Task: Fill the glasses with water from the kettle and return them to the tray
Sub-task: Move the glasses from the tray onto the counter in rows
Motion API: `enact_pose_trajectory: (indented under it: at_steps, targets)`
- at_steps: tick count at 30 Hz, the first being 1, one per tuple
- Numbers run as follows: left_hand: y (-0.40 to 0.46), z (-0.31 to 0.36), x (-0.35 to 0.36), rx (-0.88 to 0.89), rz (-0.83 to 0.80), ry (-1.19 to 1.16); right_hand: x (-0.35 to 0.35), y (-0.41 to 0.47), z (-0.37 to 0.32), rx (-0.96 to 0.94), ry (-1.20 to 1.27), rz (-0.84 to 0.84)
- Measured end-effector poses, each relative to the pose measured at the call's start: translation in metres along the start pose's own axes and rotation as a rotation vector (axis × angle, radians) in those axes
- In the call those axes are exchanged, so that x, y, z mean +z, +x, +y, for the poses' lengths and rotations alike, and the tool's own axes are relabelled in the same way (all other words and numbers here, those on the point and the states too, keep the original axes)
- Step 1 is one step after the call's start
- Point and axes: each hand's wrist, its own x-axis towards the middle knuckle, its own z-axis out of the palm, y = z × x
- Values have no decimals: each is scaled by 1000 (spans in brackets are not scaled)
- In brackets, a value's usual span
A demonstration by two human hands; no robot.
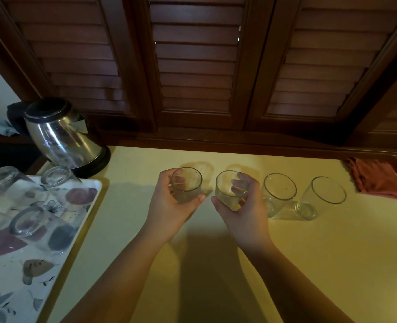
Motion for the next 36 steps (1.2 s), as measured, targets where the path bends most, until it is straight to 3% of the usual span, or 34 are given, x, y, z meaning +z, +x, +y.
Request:
enact_pose_trajectory:
  at_steps: [21,36]
  targets:
    - [-13,-9,0,-12,-2,40,-3,-14,2,77,-83,-67]
    - [-71,24,-100,124,78,110,36,-89,-62,24,-104,214]
